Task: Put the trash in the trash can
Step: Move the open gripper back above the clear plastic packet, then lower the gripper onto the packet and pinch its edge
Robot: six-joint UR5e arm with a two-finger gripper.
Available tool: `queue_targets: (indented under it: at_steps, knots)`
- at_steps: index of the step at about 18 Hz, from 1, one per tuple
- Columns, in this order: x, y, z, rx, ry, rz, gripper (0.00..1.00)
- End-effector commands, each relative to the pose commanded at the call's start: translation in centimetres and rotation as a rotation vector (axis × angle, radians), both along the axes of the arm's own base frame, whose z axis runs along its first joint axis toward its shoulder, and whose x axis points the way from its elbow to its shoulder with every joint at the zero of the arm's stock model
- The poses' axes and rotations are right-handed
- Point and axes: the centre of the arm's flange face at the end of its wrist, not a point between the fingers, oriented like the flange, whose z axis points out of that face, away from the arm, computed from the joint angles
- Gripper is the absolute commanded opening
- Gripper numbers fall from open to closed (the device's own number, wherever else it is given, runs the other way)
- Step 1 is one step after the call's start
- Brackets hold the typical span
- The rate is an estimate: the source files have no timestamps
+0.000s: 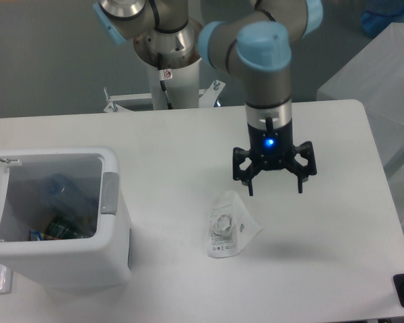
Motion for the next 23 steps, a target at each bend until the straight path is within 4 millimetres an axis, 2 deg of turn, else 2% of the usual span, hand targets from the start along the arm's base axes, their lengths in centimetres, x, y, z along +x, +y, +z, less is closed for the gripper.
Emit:
queue_targets:
  at_steps: [2,4,8,11,13,20,23]
  knots:
    - [0.5,0.4,-4.0,-0.034,-0.060,0.000,1.00]
    - [1.0,1.0,-6.4,-0.056,-0.095,-0.009,1.00]
    - [2.0,2.1,-8.1,-0.075,-0.120,-0.032,1.00]
    - [2.8,2.9,-8.4,-0.076,-0.125,-0.048,1.00]
    - [3.5,3.1,-9.4,-0.086,-0.140,-0.057,1.00]
    - [4.3,3.6,-10.9,-0.103,-0.163,-0.060,1.00]
    - [4.1,4.0,-11.3,-0.105,-0.165,-0.047,0.99]
